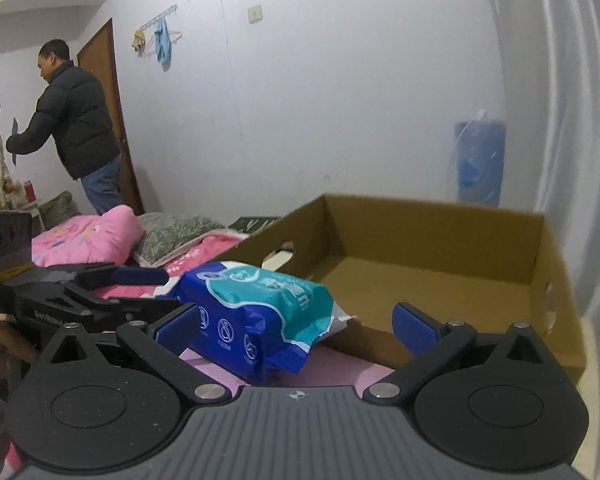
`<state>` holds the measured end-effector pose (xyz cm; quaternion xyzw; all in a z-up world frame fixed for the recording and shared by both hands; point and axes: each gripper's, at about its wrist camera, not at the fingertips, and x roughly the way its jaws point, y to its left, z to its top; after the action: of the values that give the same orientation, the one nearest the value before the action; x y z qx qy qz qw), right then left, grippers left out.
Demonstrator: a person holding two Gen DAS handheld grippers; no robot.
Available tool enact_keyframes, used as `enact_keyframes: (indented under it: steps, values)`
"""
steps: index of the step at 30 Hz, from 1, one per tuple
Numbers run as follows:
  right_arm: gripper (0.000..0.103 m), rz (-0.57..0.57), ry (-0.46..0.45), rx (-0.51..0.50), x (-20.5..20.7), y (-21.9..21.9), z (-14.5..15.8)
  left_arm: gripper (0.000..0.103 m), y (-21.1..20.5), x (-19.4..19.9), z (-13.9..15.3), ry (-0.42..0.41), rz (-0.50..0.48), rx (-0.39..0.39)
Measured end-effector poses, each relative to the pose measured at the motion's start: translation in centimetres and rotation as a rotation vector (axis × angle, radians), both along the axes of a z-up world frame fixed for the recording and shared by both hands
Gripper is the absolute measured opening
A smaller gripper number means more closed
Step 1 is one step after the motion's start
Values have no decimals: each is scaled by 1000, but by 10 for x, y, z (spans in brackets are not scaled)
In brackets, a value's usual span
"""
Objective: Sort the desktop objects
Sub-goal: 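Close the left gripper on the blue wet-wipes pack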
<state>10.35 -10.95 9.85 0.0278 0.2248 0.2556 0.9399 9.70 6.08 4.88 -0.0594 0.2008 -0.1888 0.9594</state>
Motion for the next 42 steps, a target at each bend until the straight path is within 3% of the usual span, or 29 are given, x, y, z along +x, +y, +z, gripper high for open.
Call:
enact_keyframes:
  steps: [6, 11, 13, 21, 30, 33, 36, 42]
  values:
    - [102, 48, 59, 28, 14, -3, -10, 102, -4, 15, -3, 30, -94, 12]
    - [88, 77, 98, 4, 25, 1, -13, 98, -9, 21, -7, 57, -157, 12]
    - [87, 93, 111, -7, 27, 3, -14, 98, -11, 23, -8, 60, -180, -3]
    - [80, 137, 201, 76, 36, -9, -21, 92, -8, 29, -14, 83, -205, -51]
    - [75, 143, 192, 101, 40, -13, -16, 89, -6, 34, -17, 121, -223, -114]
    - [70, 172, 186, 108, 39, -12, -13, 84, -6, 35, -16, 128, -229, -113]
    - [69, 212, 219, 139, 43, -12, -15, 72, -5, 33, -12, 150, -259, -131]
    - [64, 234, 243, 172, 45, -10, -17, 69, 0, 32, -16, 145, -261, -161]
